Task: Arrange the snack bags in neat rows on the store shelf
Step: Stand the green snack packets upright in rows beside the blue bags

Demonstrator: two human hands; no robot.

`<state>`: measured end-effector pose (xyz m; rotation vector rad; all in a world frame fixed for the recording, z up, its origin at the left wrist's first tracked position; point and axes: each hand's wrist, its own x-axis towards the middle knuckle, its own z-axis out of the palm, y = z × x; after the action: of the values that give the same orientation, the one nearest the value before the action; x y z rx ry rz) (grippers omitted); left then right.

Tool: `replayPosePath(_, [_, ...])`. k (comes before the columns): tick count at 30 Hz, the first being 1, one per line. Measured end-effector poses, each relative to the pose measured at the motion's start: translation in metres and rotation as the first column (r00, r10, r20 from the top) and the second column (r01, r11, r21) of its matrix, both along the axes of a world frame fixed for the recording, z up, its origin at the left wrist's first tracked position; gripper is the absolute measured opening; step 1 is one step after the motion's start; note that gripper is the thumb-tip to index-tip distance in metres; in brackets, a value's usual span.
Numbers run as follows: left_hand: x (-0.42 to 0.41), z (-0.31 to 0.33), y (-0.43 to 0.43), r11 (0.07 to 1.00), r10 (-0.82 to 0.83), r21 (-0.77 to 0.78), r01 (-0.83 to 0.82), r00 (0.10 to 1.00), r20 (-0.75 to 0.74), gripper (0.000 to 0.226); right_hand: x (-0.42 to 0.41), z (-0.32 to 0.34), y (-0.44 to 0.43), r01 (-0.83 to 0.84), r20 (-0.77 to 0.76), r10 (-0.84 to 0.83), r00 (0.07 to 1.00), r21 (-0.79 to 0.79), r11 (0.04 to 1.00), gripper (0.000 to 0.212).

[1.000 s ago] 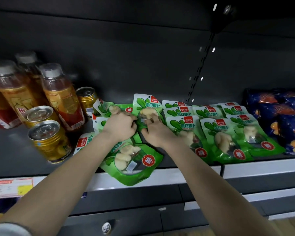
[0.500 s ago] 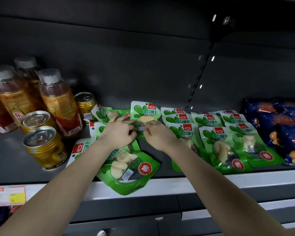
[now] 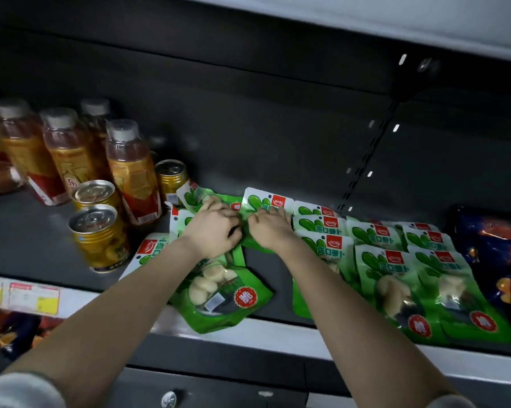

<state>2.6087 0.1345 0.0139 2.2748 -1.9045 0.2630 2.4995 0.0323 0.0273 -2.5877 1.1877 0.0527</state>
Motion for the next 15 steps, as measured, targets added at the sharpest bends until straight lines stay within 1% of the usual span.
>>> replayPosePath(1, [0.001,0.002,0.001,1.0,0.003,0.011,-0.003,0.999,0.046,0.057,-0.005,0.002,0.004,-0.014,0.109,0.017,0.994,-0.025,1.0,0.049])
replayPosePath(3, [0.0,0.008,0.007,0.999,0.036,0.006,-0.037,0.995,0.094,0.051,-0.018,0.007,0.015,-0.079,0.3,0.109,0.948,-0.11,0.991,0.045])
replayPosePath(4, [0.0,0.01,0.01,0.999,0.05,-0.027,-0.047,0.994,0.098,0.05,-0.024,0.011,0.021,-0.127,0.355,0.17,0.919,-0.139,0.982,0.044])
replayPosePath(5, [0.0,0.012,0.015,0.998,0.063,-0.035,-0.06,0.995,0.074,0.051,-0.03,0.013,0.026,-0.174,0.388,0.214,0.897,-0.137,0.975,0.042])
replayPosePath(7, [0.0,0.015,0.027,0.995,0.086,-0.049,-0.086,0.996,0.001,0.06,-0.042,0.017,0.038,-0.232,0.41,0.244,0.879,-0.08,0.969,0.038])
replayPosePath(9, [0.005,0.015,0.038,0.988,0.116,-0.095,-0.118,0.993,-0.022,0.068,-0.051,0.021,0.048,-0.254,0.357,0.243,0.902,-0.017,0.967,0.036])
replayPosePath(10, [0.007,0.017,0.045,0.984,0.133,-0.115,-0.136,0.991,-0.029,0.069,-0.054,0.022,0.052,-0.269,0.293,0.247,0.924,0.038,0.962,0.041])
replayPosePath(11, [0.009,0.019,0.051,0.98,0.152,-0.128,-0.155,0.988,-0.037,0.067,-0.056,0.023,0.058,-0.295,0.209,0.273,0.939,0.085,0.952,0.053])
replayPosePath(13, [0.011,0.02,0.062,0.972,0.185,-0.136,-0.192,0.981,-0.063,0.049,-0.056,0.021,0.066,-0.358,0.027,0.358,0.933,0.132,0.924,0.08])
replayPosePath(14, [0.01,0.019,0.067,0.97,0.194,-0.133,-0.205,0.977,-0.093,0.039,-0.055,0.02,0.069,-0.374,-0.027,0.381,0.924,0.144,0.916,0.089])
replayPosePath(15, [0.008,0.016,0.073,0.968,0.203,-0.124,-0.219,0.97,-0.132,0.033,-0.053,0.018,0.07,-0.377,-0.053,0.389,0.92,0.158,0.913,0.094])
